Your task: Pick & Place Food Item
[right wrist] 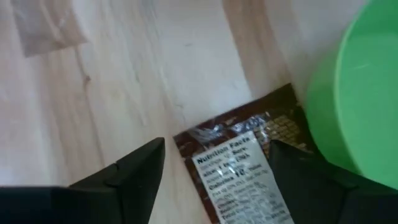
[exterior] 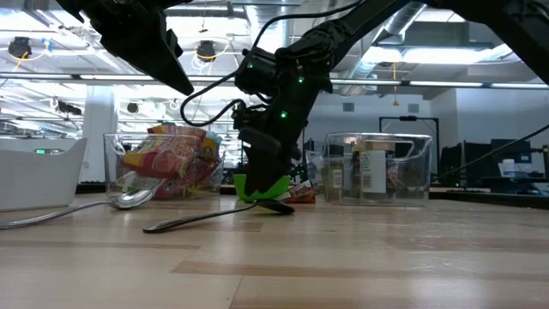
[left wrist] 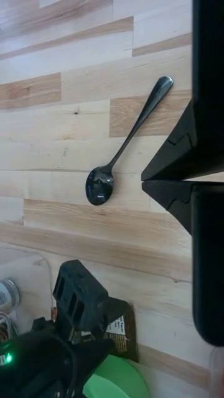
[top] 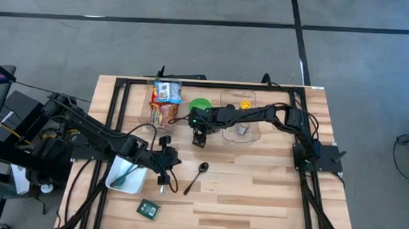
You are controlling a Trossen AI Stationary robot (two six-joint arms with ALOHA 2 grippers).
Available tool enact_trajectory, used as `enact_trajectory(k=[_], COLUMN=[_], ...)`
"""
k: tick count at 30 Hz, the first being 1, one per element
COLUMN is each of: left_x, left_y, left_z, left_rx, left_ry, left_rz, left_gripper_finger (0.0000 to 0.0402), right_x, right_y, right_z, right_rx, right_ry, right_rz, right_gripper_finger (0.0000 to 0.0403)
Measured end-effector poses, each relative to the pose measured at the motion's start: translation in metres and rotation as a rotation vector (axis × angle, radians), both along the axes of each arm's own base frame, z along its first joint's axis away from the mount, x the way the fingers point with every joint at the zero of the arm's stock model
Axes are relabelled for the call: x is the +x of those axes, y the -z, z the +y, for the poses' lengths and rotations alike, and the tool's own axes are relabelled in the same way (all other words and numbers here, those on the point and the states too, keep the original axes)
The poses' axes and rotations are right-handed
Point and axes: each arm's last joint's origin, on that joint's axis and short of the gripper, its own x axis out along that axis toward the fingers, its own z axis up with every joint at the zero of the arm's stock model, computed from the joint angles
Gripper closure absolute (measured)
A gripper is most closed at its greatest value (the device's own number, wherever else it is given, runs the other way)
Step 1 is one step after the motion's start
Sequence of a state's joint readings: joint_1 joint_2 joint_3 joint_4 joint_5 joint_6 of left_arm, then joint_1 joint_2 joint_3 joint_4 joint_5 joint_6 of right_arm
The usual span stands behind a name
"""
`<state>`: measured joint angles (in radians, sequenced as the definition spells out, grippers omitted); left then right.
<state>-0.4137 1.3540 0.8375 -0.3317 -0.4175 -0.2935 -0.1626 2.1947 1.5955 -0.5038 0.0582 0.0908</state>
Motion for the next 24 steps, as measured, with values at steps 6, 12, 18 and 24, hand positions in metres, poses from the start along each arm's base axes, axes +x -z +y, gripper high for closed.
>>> enact_trajectory(k=[6,12,18,24], left_x=[0.0,0.0,0.0,0.0], left_y=[0.0,0.0,0.0,0.0], left_z=[0.0,0.0,0.0,0.0], left_rx=[0.0,0.0,0.0,0.0], left_ry=[0.0,0.0,0.0,0.0], left_rz=[0.0,0.0,-0.001,-0.001], left_gripper_finger=[0.0402,0.0402,0.0402,0.0402], right_x=[0.002,0.004,0.003,0.002], right_y=[0.002,0.015,0.016,0.018], right_z=[-0.001,-0.003,-0.006,-0.006], right_rx=[0.055,0.076,0.076,0.075], right_ry=[0.013,0.034,0.039,0.042], right_rz=[-0.026,-0.001,-0.002,0.012], right_gripper_finger=[0.0121,0.0121,0.0121,0.0121])
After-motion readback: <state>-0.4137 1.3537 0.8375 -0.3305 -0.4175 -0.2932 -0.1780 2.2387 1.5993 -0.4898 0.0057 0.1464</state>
